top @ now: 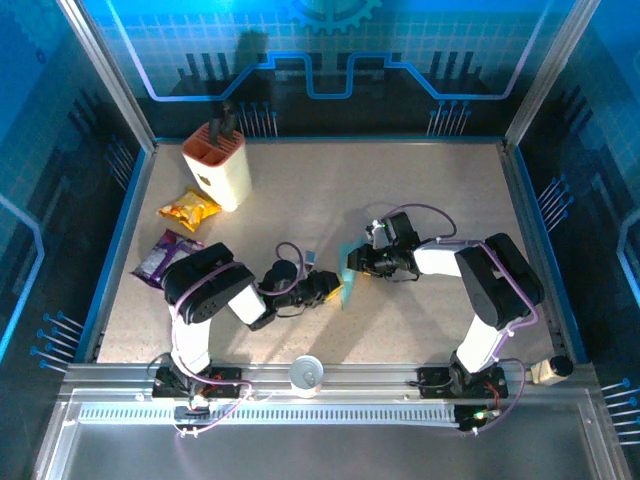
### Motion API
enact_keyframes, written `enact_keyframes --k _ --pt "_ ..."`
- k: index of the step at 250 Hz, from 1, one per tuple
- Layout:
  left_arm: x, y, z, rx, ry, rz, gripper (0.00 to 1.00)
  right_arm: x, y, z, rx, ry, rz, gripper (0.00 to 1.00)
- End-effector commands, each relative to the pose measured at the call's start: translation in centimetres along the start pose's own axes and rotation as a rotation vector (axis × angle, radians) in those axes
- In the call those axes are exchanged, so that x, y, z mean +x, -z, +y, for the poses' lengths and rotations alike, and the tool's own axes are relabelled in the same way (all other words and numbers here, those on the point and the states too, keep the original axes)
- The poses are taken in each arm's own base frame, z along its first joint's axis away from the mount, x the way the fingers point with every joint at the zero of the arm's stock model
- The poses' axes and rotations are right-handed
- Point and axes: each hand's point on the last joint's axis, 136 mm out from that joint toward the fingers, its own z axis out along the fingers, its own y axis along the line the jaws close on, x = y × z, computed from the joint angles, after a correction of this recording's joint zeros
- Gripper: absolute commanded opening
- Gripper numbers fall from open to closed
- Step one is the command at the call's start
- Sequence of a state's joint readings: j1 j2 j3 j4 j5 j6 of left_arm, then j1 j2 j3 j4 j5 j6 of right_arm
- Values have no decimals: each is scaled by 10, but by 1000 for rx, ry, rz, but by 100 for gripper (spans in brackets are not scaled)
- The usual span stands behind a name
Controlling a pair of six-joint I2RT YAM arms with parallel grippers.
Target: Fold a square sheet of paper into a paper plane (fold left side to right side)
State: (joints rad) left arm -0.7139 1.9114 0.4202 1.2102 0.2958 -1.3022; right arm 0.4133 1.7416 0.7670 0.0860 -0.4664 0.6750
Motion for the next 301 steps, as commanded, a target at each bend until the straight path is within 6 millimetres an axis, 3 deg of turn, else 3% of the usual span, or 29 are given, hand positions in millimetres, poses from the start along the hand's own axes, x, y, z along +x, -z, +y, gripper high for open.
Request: enact_keyframes --k 1,55,156,231,301 --pt "-10 8 -1 -18 -21 -40 32 19 -9 -20 82 -20 62 37" --pt "-16 5 2 -55 -19 -44 37 18 -8 -19 84 -16 59 37" --pt "-20 -13 3 -83 -21 -13 38 16 -7 -18 90 -10 58 37" --pt "-22 -21 4 -91 -27 0 29 18 -7 -20 94 -14 63 37" --pt "-25 -18 19 -151 -24 -22 14 17 -6 -20 96 -14 60 37"
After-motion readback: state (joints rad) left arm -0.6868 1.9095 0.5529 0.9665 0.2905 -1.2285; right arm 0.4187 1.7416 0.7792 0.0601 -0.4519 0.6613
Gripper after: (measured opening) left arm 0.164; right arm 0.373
